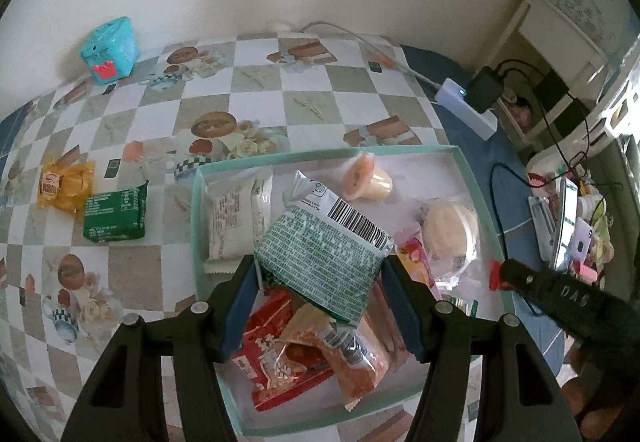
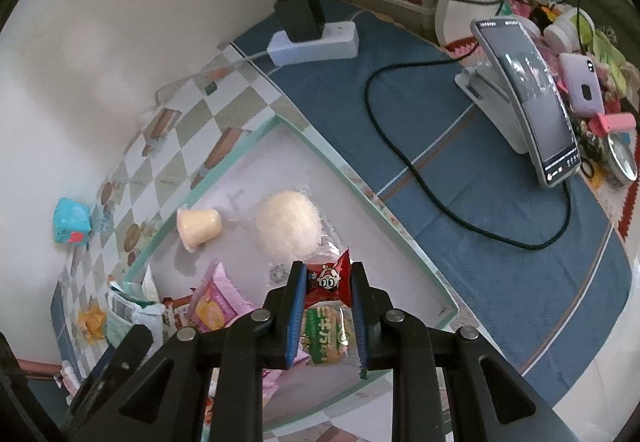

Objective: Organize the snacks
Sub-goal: 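Carry the red candy and mint-green pack over the clear tray with both grippers, then open both grippers to drop the mint-green pack and red candy into the tray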

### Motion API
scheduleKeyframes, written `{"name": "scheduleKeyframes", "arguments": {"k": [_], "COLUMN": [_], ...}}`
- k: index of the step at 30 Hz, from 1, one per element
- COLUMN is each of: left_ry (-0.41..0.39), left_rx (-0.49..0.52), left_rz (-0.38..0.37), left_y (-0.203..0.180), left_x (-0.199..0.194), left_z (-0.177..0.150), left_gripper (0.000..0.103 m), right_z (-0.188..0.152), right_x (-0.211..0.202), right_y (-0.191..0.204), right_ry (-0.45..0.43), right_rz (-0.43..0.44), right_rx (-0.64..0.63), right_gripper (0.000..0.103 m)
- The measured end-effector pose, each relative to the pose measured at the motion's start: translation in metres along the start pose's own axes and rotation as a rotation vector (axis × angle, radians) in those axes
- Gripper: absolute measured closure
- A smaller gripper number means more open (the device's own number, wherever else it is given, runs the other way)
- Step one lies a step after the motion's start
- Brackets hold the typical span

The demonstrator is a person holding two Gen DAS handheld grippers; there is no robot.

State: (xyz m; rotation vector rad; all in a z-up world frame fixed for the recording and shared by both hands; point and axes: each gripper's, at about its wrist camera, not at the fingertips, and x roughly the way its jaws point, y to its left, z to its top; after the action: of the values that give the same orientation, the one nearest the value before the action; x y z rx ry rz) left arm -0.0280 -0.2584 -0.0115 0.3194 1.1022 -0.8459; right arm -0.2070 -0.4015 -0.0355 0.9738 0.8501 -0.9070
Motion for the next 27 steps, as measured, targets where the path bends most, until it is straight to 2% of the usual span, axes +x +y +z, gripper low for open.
{"name": "scheduleKeyframes", "arguments": {"k": [5,12,15,17,19,23,25,27], "left_ry": [-0.004,-0.001,0.007,0.007,0.018,0.051,0.067,0.078], "left_rx": [-0.024,-0.036,-0.057,-0.080,-0.105,-0.165,-0.191,-0.220], "left_rz": [-0.006,0.010,0.044,0.060,0.080,0.125,0.137,0.146], "left_y": [0.007,0.011,0.017,0.023,0.029,0.043,0.050,0.058], "left_x": [0.000,-0.001,-0.001,-0.001,0.000,0.005,0.008,0.009], "left_z": [0.002,0.002,0.002,0.001,0.001,-0.003,-0.004,-0.007], "left_gripper": [0.037,0.035,0.027,0.025,0.025,0.025,0.025,0.025], "right_z": [-0.003,-0.004,-0.005,-0.004,-0.004,-0.005,-0.006,-0.007], "right_x": [0.016,0.020,0.022,0.025,0.027,0.028,0.027,0.026], "right_y": [-0.001,0.000,0.000,-0.001,-0.001,0.000,0.004,0.008], "right_ry": [0.050,0.065,0.079,0.087,0.097,0.098,0.091,0.085], "right_rz": [-0.014,-0.019,-0.025,-0.029,-0.034,-0.041,-0.041,-0.042], "right_rx": [0.002,-0.002,0.005,0.011,0.015,0.004,-0.009,-0.025], "right_gripper": [0.080,0.078,0.078,0.074,0.063,0.050,0.037,0.034]}}
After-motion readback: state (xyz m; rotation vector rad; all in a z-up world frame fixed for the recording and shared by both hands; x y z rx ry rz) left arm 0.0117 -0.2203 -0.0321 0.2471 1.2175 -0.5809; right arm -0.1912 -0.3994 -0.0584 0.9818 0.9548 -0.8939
